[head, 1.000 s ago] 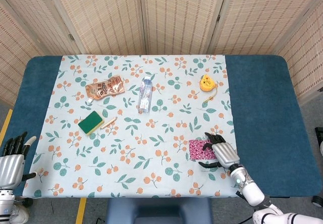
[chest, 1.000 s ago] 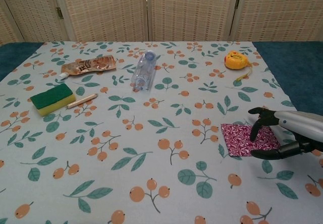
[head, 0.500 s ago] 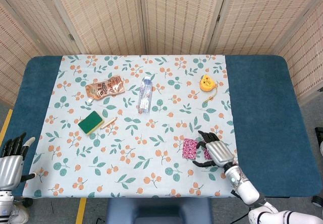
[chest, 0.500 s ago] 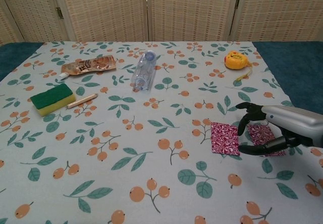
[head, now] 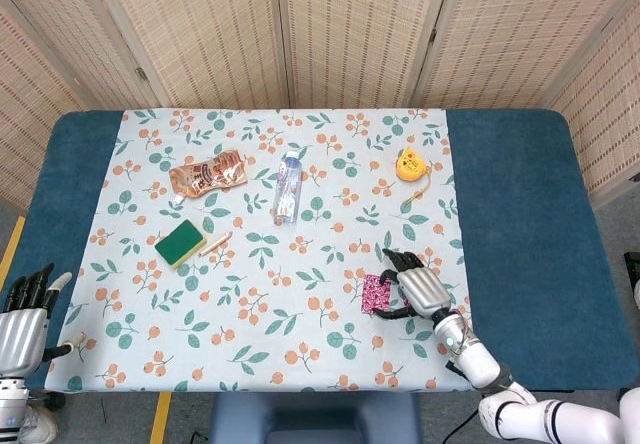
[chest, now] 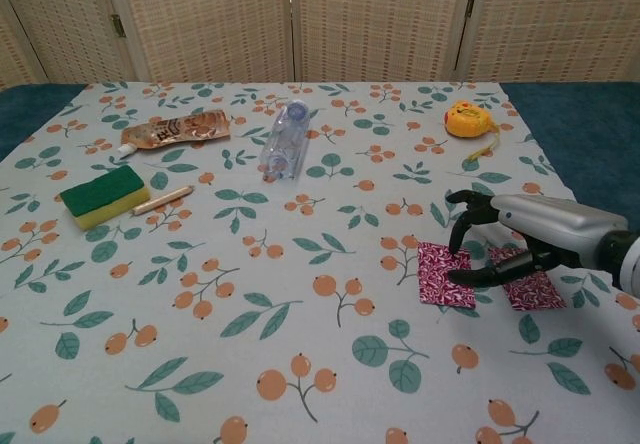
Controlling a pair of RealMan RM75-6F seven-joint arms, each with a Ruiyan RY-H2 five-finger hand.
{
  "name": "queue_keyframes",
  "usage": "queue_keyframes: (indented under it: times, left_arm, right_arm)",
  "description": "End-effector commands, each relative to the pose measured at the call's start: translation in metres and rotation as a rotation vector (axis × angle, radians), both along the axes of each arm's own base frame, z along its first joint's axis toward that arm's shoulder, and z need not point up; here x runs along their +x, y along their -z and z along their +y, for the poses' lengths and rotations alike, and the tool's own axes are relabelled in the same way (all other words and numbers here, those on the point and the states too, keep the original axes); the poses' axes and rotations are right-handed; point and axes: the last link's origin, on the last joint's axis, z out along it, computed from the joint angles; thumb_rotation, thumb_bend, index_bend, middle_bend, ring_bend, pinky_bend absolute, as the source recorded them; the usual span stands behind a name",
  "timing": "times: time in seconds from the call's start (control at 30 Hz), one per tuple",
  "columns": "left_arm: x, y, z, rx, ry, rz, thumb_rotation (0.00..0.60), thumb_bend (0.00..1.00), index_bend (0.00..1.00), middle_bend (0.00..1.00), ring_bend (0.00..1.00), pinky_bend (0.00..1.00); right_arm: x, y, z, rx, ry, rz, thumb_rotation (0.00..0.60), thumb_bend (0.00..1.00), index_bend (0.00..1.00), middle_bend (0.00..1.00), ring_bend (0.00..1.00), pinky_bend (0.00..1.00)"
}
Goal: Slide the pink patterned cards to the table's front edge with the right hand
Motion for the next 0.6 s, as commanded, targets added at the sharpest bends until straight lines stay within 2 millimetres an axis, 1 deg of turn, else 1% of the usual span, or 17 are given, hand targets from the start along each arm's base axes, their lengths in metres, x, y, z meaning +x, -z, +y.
queue_keyframes:
  times: [0.03, 0.2, 0.43, 0.6]
  left_arm:
    - [0.0, 0.0, -0.001, 0.001, -0.002, 0.001, 0.6, 0.21, 0.17, 0.0, 0.03, 0.0]
    - [-0.002, 0.0, -0.002, 0.002, -0.009, 0.001, 0.6, 0.21, 0.17, 0.0, 0.03, 0.0]
    - [-0.002, 0.0, -0.002, -0.001, -0.01, 0.001, 0.6, 0.21, 0.17, 0.0, 0.03, 0.0]
    - [0.0, 0.002, -0.001, -0.003, -0.004, 0.001, 0.6, 0.21, 0.17, 0.0, 0.03, 0.0]
  right_arm:
    - [0.003, 0.004, -0.003, 0.004, -0.007, 0.004, 0.246, 0.25, 0.34, 0.01, 0.0, 0.0]
    - [0.005, 0.009, -0.002, 0.027, -0.026, 0.024, 0.246, 0.25, 0.34, 0.01, 0.0, 0.0]
    - [0.005, 0.009, 0.012, 0.06, -0.044, 0.034, 0.248, 0.25, 0.34, 0.01, 0.0, 0.0]
    - [0.005, 0.007, 0.026, 0.083, -0.061, 0.035, 0.245, 0.25, 0.34, 0.01, 0.0, 0.0]
